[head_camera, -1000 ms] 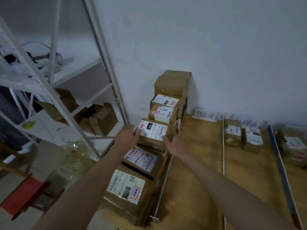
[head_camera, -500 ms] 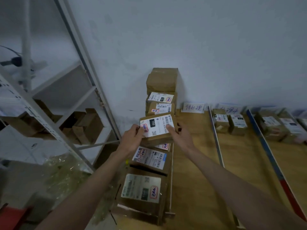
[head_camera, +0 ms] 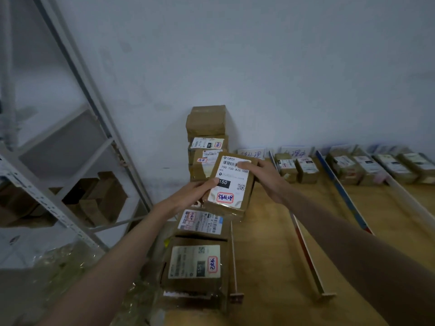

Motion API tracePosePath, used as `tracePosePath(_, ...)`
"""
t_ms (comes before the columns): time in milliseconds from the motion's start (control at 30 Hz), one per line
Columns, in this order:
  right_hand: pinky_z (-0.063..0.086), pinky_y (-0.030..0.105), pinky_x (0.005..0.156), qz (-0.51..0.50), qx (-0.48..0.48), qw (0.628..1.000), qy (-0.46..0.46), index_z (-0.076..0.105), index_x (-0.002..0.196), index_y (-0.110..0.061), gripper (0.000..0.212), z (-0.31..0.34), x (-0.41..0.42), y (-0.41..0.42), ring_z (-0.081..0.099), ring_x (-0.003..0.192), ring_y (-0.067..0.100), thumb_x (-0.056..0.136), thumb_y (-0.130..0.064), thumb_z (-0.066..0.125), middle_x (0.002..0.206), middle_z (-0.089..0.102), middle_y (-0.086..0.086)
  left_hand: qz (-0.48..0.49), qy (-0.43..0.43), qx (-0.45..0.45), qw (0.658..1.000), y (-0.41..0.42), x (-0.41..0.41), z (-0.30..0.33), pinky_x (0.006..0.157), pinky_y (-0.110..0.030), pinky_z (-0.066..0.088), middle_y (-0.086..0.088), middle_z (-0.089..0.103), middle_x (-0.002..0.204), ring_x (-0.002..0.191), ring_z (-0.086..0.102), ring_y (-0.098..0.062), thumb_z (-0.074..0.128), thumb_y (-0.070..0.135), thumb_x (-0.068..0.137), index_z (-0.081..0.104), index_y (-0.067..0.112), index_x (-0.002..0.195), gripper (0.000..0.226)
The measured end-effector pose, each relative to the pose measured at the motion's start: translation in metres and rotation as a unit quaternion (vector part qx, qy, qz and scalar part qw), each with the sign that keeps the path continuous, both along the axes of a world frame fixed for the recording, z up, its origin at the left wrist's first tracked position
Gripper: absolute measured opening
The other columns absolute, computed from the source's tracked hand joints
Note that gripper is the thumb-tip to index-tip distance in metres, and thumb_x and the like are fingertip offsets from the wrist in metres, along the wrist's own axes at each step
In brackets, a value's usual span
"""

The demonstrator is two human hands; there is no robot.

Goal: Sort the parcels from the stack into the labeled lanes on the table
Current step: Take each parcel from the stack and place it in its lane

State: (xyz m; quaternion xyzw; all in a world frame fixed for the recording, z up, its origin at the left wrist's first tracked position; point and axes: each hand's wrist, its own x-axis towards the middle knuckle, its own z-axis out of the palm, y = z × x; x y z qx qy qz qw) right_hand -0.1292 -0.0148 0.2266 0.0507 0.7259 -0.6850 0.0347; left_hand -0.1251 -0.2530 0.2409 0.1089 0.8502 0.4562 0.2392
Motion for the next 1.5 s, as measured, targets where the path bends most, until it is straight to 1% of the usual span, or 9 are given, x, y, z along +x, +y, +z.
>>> tracePosePath(200,0.044,0.046,0.105,-0.131,-0.003,0.991,-0.041,0.033,0.144,-0.015,0.084,-0.001,0.022,0.007,0.058,0.115,0.019,0.082,-0.058,0.07,0.124,0.064,0.002,0.01,0.031,0.025,0.999,0.031,0.001,-0.006,0.086,-0.033,0.054,0.014,0.074,0.104,0.097,0.07,-0.012,0.041,0.069,0.093,0.064,0.039,0.11,0.042)
tracePosePath(300,0.048,0.05,0.099,-0.133,0.019,0.986,-0.099,0.032,0.144,-0.014,0.091,-0.005,0.038,0.011,0.06,0.108,0.021,0.079,-0.067,0.067,0.113,0.066,-0.002,0.038,0.041,0.031,0.998,0.052,0.001,-0.012,0.084,-0.034,0.054,0.007,0.074,0.104,0.094,0.069,-0.017,0.039,0.069,0.093,0.067,0.035,0.102,0.045)
tracePosePath(400,0.057,0.045,0.086,-0.102,0.041,0.987,-0.119,0.05,0.132,-0.013,0.072,-0.012,0.052,0.017,0.069,0.098,0.019,0.082,-0.062,0.067,0.108,0.072,-0.001,0.041,0.016,0.016,0.999,0.071,0.002,-0.017,0.094,-0.041,0.053,0.002,0.073,0.107,0.096,0.069,-0.02,0.038,0.075,0.089,0.069,0.031,0.103,0.056)
tracePosePath(600,0.057,0.032,0.074,-0.13,0.05,0.983,-0.118,0.062,0.106,-0.019,0.028,-0.019,0.076,0.047,0.068,0.089,0.015,0.095,-0.044,0.06,0.1,0.071,-0.001,-0.014,0.001,-0.041,0.999,0.11,0.013,-0.026,0.067,-0.025,0.051,-0.007,0.067,0.104,0.087,0.064,-0.018,0.025,0.073,0.093,0.066,0.015,0.115,0.074)
tracePosePath(733,0.057,0.034,0.078,-0.187,0.058,0.97,-0.144,0.062,0.12,-0.012,0.042,-0.03,0.096,0.08,0.067,0.095,0.019,0.096,-0.047,0.057,0.107,0.07,0.003,-0.058,0.059,-0.127,0.988,0.135,0.014,-0.035,0.102,-0.04,0.042,-0.011,0.064,0.12,0.115,0.058,-0.028,0.013,0.072,0.095,0.063,0.021,0.107,0.073)
tracePosePath(800,0.054,0.031,0.07,-0.212,0.052,0.964,-0.155,0.06,0.12,-0.01,0.041,-0.035,0.107,0.098,0.065,0.092,0.018,0.097,-0.044,0.056,0.104,0.068,0.004,-0.083,0.11,-0.177,0.975,0.146,0.011,-0.041,0.096,-0.034,0.039,-0.007,0.064,0.108,0.11,0.056,-0.025,0.013,0.067,0.098,0.059,0.023,0.09,0.064)
tracePosePath(933,0.052,0.032,0.07,-0.256,0.051,0.949,-0.175,0.058,0.121,-0.01,0.041,-0.046,0.123,0.134,0.063,0.091,0.017,0.097,-0.043,0.057,0.102,0.066,0.004,-0.101,0.192,-0.262,0.94,0.17,-0.002,-0.062,0.103,-0.043,0.043,-0.013,0.052,0.141,0.126,0.051,-0.03,0.021,0.062,0.1,0.054,0.009,0.134,0.071)
tracePosePath(1067,0.055,0.036,0.078,-0.272,0.06,0.941,-0.194,0.057,0.122,-0.01,0.043,-0.061,0.119,0.166,0.065,0.094,0.021,0.096,-0.044,0.059,0.104,0.068,0.006,-0.119,0.234,-0.32,0.91,0.193,-0.009,-0.079,0.101,-0.045,0.041,-0.011,0.042,0.148,0.132,0.043,-0.03,0.023,0.057,0.102,0.046,0.01,0.142,0.066)
tracePosePath(1500,0.052,0.03,0.076,-0.169,0.106,0.957,-0.21,0.064,0.115,-0.01,0.041,-0.119,-0.006,0.241,0.065,0.098,0.018,0.097,-0.046,0.055,0.107,0.071,0.005,-0.054,0.213,-0.391,0.894,0.242,-0.091,-0.122,0.106,-0.044,0.038,-0.009,0.049,0.139,0.127,0.048,-0.029,0.031,0.051,0.102,0.044,0.015,0.14,0.055)
